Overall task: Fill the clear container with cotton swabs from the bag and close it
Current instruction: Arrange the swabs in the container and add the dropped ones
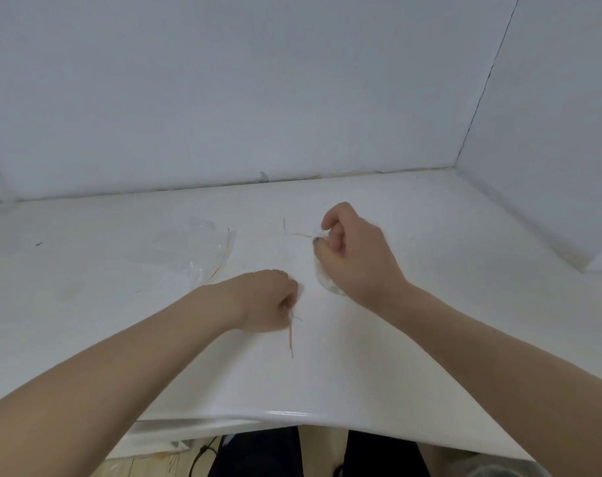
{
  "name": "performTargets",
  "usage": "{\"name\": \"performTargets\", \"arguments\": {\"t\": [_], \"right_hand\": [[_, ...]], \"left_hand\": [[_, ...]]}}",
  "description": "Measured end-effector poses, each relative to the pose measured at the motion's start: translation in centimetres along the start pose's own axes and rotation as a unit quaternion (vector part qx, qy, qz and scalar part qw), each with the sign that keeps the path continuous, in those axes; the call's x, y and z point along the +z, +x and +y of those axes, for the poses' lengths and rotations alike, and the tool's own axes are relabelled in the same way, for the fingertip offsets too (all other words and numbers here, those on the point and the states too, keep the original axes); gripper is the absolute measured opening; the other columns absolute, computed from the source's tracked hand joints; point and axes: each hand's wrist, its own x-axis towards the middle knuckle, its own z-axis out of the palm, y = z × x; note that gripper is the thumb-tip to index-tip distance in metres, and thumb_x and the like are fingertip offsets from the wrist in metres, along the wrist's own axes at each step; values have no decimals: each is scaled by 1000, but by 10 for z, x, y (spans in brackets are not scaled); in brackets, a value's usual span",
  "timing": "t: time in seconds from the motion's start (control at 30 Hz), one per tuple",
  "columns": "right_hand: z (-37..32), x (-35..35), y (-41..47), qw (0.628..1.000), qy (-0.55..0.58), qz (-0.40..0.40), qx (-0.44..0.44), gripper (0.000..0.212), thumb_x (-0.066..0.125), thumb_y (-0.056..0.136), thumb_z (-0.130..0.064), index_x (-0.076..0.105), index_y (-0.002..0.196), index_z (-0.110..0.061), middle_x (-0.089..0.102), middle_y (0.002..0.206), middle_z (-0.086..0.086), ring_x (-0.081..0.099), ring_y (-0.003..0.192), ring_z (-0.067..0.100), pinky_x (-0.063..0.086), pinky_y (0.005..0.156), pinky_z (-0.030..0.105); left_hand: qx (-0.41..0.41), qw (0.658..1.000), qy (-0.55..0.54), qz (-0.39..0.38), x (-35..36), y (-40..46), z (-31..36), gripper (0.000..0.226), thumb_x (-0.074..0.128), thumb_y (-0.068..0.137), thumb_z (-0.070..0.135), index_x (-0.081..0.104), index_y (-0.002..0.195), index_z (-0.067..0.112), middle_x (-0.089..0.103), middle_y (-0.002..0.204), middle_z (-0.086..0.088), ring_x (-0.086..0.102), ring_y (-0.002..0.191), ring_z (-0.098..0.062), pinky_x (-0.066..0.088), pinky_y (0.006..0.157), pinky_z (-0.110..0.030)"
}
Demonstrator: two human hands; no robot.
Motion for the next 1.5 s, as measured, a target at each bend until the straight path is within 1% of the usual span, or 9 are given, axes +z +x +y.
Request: {"name": "performTargets", "arguments": {"t": [0.17,0.37,0.5,0.73,0.97,1.13,1.3,1.4,1.5], "right_hand": [[-13,10,-15,972,-39,-212,88,11,63,89,-24,60,99,-19,57,75,-10,55,73,11,46,66,30],[-7,26,-26,941,-108,-281,154,27,67,88,-32,56,108,-17,65,105,1,64,95,20,52,81,33],[-7,44,-43,945,-122,-265,147,38,66,88,-36,49,114,-14,65,100,3,62,92,23,50,76,34],[-12,65,-44,949,-193,-238,75,35,55,93,-16,45,126,-11,64,106,9,64,94,30,52,75,36],[-23,52,-30,916,-246,-308,78,25,53,90,-3,43,113,-5,54,95,10,53,84,28,36,59,30],[-29,47,-22,881,-299,-357,83,15,50,88,0,39,96,-7,37,78,3,49,82,26,29,50,26],[-29,43,-17,868,-304,-384,75,10,53,88,0,46,89,-8,49,87,6,54,82,25,33,51,25],[-27,38,-16,865,-306,-390,73,19,55,88,-3,41,78,-11,45,80,3,54,81,25,32,50,26],[-27,28,-13,874,-267,-396,94,5,57,90,-7,54,94,-5,59,90,6,61,86,26,39,53,25]], "left_hand": [[18,999,35,8,7,5,-9,10,47,98,19,55,94,16,55,92,5,55,88,-21,51,85,-38],[10,999,13,48,19,6,-16,15,42,101,18,45,87,15,47,85,3,50,82,-23,42,75,-36],[-31,993,-71,89,19,10,-19,20,44,98,12,41,80,20,54,80,3,50,74,-21,40,65,-33],[-27,947,-268,176,0,17,-28,27,55,98,10,60,119,26,69,93,4,66,79,-14,45,65,-19],[-29,879,-377,290,-37,22,-11,19,62,88,12,61,99,27,74,74,5,70,84,-30,56,74,-41],[-21,856,-393,335,-57,30,0,10,59,93,13,57,91,23,77,82,3,74,81,-13,58,71,-42],[-13,859,-377,346,-65,44,5,5,60,94,14,60,91,19,76,90,-1,74,86,-18,41,44,-17],[-5,872,-341,352,-70,52,6,10,61,92,17,60,87,25,73,88,3,73,86,-24,46,56,-27],[-7,889,-294,350,-70,59,5,13,61,91,20,59,83,30,71,88,9,70,88,-23,54,72,-38]]}}
